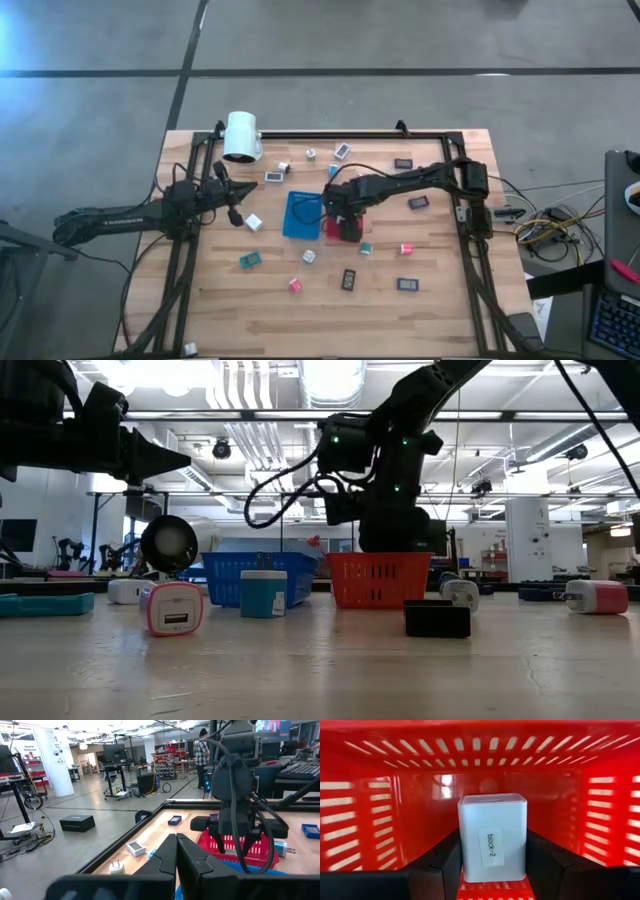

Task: Pick & Place Office items
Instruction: Put the white charger adapter into the red bin, then put the white digital clock into the blue bin

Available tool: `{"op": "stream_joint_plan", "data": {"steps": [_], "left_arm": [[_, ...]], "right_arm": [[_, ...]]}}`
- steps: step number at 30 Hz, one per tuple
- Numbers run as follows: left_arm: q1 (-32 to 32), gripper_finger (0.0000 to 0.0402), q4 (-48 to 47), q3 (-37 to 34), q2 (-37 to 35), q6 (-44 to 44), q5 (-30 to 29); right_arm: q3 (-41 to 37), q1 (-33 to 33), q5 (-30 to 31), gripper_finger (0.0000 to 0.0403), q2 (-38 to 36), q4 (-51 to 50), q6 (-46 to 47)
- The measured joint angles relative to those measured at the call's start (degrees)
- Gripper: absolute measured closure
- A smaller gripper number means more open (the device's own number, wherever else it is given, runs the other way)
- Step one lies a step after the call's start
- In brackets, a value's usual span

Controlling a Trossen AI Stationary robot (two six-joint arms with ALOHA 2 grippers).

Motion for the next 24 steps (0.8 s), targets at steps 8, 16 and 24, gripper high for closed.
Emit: {"op": "stream_joint_plan", "data": {"steps": [8, 16, 24], "left_arm": [[0.0, 0.0392, 0.02, 0.0, 0.0, -0.01, 0.01], [0.0, 0.0392, 0.02, 0.0, 0.0, -0.01, 0.01], [0.0, 0.0392, 0.02, 0.0, 0.0, -0.04, 0.0]], "right_arm": [[-0.05, -0.02, -0.02, 0.0229, -0.03, 0.07, -0.68], [-0.18, -0.02, 0.15, 0.0196, -2.64, -0.09, -1.32], [-0.18, -0.02, 0.26, 0.0181, -3.16, -0.09, -1.2]]}}
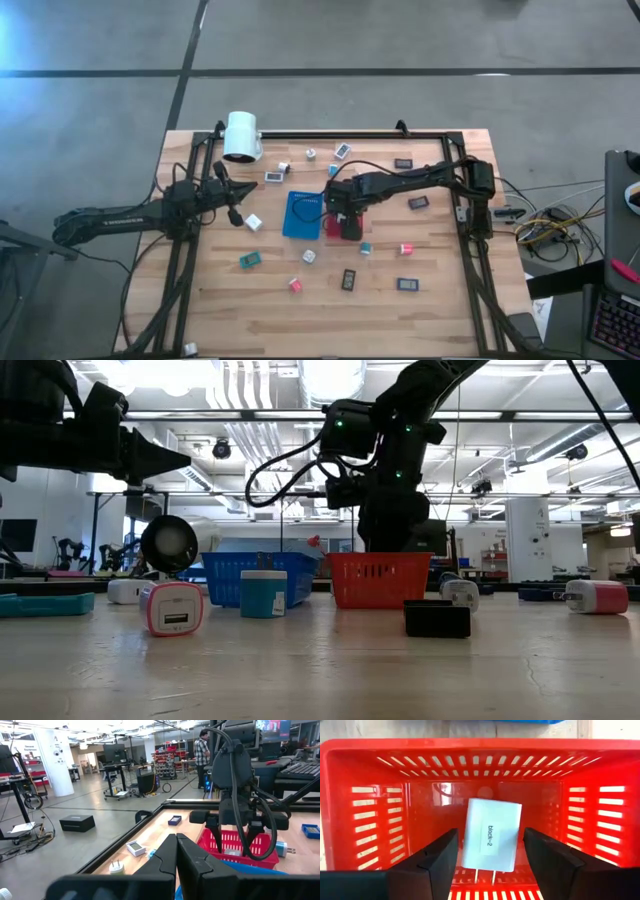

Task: Pick & Place Office items
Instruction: Put the white digital clock into the blue bin

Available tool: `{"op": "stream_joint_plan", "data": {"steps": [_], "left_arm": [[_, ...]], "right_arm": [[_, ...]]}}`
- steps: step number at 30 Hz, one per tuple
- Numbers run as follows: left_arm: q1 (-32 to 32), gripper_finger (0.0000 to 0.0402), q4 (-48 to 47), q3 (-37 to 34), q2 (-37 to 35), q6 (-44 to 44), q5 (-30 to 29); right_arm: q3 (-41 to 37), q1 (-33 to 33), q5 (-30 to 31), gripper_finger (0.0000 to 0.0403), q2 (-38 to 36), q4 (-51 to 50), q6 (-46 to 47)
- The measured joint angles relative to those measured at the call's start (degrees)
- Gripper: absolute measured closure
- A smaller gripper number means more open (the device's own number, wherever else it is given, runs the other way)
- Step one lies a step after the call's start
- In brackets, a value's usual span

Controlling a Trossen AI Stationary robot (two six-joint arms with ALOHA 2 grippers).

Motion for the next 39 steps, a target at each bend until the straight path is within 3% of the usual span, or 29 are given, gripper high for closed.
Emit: {"op": "stream_joint_plan", "data": {"steps": [8, 15, 21, 31, 39], "left_arm": [[0.0, 0.0392, 0.0, 0.0, 0.0, -0.14, 0.0], [0.0, 0.0392, -0.02, 0.0, 0.0, -0.14, -0.01], [0.0, 0.0392, -0.07, 0.0, -0.02, -0.14, -0.01], [0.09, 0.0392, -0.46, 0.0, 0.0, -0.14, -0.01], [0.11, 0.0392, -0.46, 0.0, 0.15, -0.14, 0.01]], "right_arm": [[0.31, 0.0, 0.49, 0.0179, -4.21, -0.87, 1.38], [0.02, 1.51, 7.3, 0.0179, -13.23, 1.21, 1.61], [-1.72, 3.69, 7.89, 0.0186, -22.08, 7.48, 0.23], [-11.37, 6.0, 7.48, 0.0272, -37.34, 15.53, -2.18], [-25.91, 5.98, 7.48, 0.0351, -48.66, 32.14, -2.01]]}}
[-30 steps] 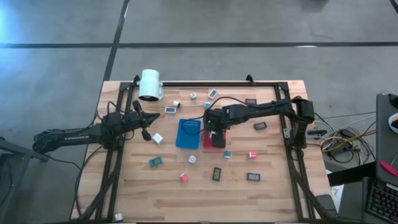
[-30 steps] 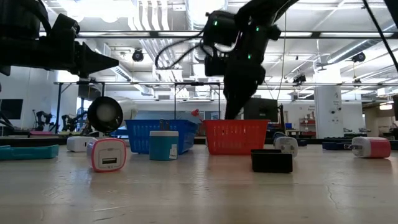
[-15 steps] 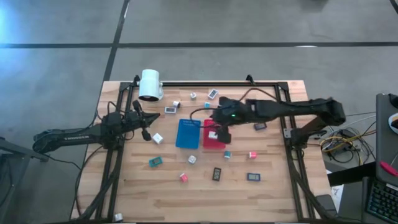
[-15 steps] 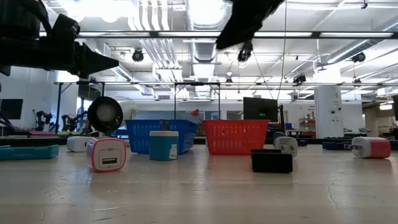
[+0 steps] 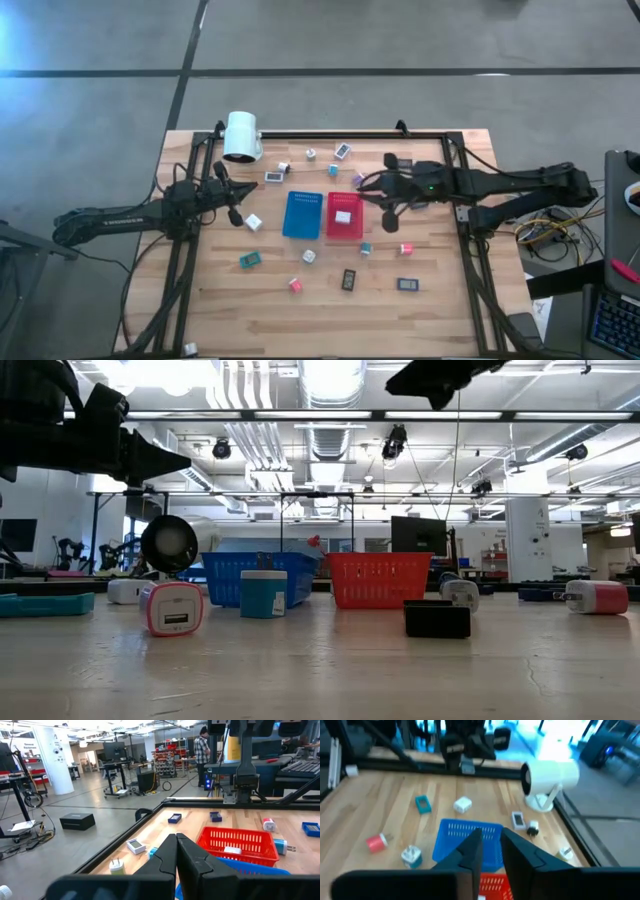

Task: Pick & Place Office items
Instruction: Put the white digital clock into the blue bin

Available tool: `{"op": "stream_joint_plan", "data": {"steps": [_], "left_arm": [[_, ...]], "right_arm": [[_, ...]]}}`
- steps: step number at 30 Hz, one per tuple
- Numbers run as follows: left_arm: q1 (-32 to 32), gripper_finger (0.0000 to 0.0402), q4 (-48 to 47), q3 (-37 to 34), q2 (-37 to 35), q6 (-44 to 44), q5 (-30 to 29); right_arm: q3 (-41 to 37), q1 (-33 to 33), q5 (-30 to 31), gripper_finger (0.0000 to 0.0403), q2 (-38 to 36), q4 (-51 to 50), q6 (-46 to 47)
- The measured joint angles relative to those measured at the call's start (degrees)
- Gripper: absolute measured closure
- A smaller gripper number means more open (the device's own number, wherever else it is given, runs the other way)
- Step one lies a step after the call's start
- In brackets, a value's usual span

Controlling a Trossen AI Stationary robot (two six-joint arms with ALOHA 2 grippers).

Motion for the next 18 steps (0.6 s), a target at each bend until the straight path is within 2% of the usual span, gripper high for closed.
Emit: {"op": "stream_joint_plan", "data": {"steps": [7, 12, 18], "left_arm": [[0.0, 0.0392, 0.0, 0.0, 0.07, 0.0, -0.02], [0.0, 0.0392, 0.0, 0.0, 0.07, 0.15, -0.02], [0.0, 0.0392, 0.0, 0.0, 0.07, 0.15, -0.02]], "right_arm": [[-8.81, -0.02, -0.17, 0.039, -7.53, 8.91, -0.54], [-12.9, -0.02, -3.34, 0.0394, -11.18, 13.96, 0.39], [-17.84, -0.02, -3.66, 0.0394, -14.56, 21.81, 0.35]]}}
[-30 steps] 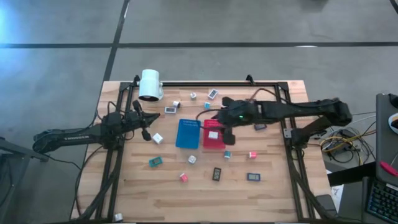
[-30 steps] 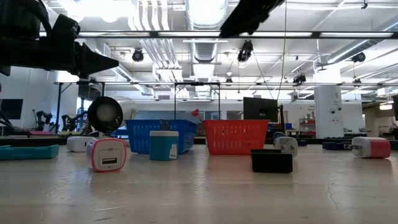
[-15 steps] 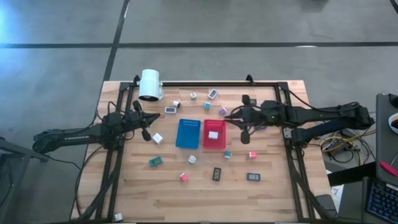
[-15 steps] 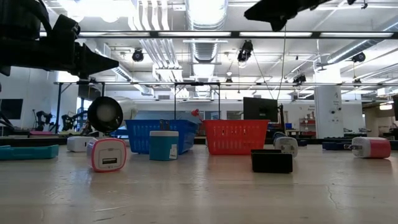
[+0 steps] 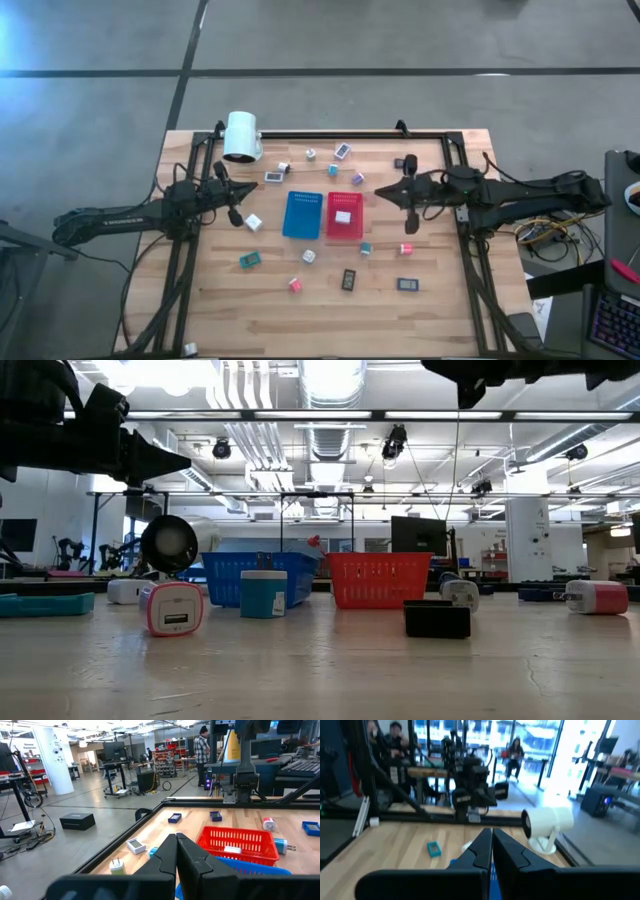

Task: Pick & Place Office items
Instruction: Put the white digital clock into the blue bin

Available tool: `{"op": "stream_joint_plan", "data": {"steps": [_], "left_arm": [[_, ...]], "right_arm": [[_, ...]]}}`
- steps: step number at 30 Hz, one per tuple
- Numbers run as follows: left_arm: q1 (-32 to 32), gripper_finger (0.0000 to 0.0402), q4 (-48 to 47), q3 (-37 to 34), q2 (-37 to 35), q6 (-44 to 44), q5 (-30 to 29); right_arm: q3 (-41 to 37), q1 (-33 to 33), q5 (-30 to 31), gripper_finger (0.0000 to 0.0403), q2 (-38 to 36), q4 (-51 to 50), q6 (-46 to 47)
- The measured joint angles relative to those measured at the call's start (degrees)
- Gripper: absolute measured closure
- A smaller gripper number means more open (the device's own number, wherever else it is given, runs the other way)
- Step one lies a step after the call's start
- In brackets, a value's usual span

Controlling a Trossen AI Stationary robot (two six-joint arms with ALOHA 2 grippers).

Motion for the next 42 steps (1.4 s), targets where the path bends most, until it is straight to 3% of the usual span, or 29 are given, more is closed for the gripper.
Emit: {"op": "stream_joint_plan", "data": {"steps": [9, 28, 36, 42], "left_arm": [[0.0, 0.0392, 0.0, 0.0, 0.04, 0.04, 0.0], [0.0, 0.0392, 0.02, 0.0, 1.22, 0.68, -3.02], [0.0, 0.0392, 0.04, 0.0, 1.22, 0.66, -3.02], [0.0, 0.0392, 0.21, 0.0, 1.22, 1.19, -3.02]], "right_arm": [[-12.7, 0.0, 1.17, 0.0394, -5.26, 14.65, 0.07], [-25.44, -0.55, 2.35, 0.0394, -24.54, 14.36, -1.15], [-29.91, -1.13, 7.64, 0.0394, -28.06, 15.6, -2.35], [-31.04, -4.38, 8.04, 0.0394, -27.75, 15.43, -0.6]]}}
